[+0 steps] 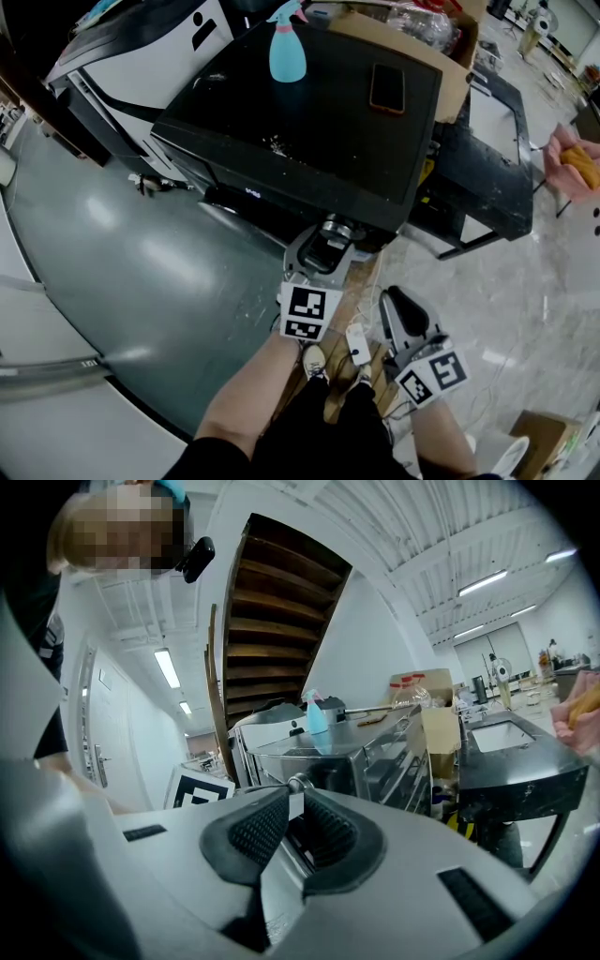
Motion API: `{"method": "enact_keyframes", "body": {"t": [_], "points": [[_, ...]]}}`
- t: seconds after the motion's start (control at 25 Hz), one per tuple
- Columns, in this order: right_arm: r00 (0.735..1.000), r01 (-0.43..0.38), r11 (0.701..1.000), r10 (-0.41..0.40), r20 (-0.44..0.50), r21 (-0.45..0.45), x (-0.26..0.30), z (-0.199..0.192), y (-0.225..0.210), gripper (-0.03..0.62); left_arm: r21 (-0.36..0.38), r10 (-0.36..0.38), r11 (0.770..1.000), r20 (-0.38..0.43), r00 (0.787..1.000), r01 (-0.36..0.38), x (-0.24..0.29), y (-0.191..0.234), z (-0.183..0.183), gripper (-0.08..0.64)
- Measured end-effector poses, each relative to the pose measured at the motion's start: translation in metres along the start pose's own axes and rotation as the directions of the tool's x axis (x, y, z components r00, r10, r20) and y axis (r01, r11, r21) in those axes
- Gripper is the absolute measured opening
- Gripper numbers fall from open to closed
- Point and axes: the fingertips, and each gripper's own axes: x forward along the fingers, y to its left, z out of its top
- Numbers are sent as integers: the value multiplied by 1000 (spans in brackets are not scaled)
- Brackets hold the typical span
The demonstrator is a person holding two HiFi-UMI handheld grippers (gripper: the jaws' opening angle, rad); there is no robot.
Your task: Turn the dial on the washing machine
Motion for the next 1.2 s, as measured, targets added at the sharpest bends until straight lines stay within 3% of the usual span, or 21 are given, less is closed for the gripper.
{"method": "enact_keyframes", "body": {"t": [0.12, 0.2, 0.64, 0.96, 1.08, 1.2], "points": [[1000, -1, 1000, 1, 0, 0, 0, 0, 1, 49, -82, -9, 997, 5, 1000, 10, 0, 2, 0, 268], [1000, -1, 1000, 1, 1, 1, 1, 0, 1, 49, -95, -7, 995, 8, 1000, 8, -1, 2, 0, 268], [1000, 4, 1000, -4, 8, 11, -1, 1, -4, 49, 104, 26, 994, 9, 1000, -27, -4, -5, 0, 268], [1000, 5, 1000, -5, 8, 9, -1, -1, -4, 49, 312, 55, 948, 7, 998, -54, -1, -8, 3, 270], [1000, 8, 1000, -8, 6, 10, -2, -1, -5, 49, 322, 65, 945, -8, 998, -59, 3, -6, 1, 270], [1000, 8, 1000, -8, 2, 9, -2, -3, -6, 49, 276, 62, 959, -7, 998, -58, 4, -5, 2, 270]]}}
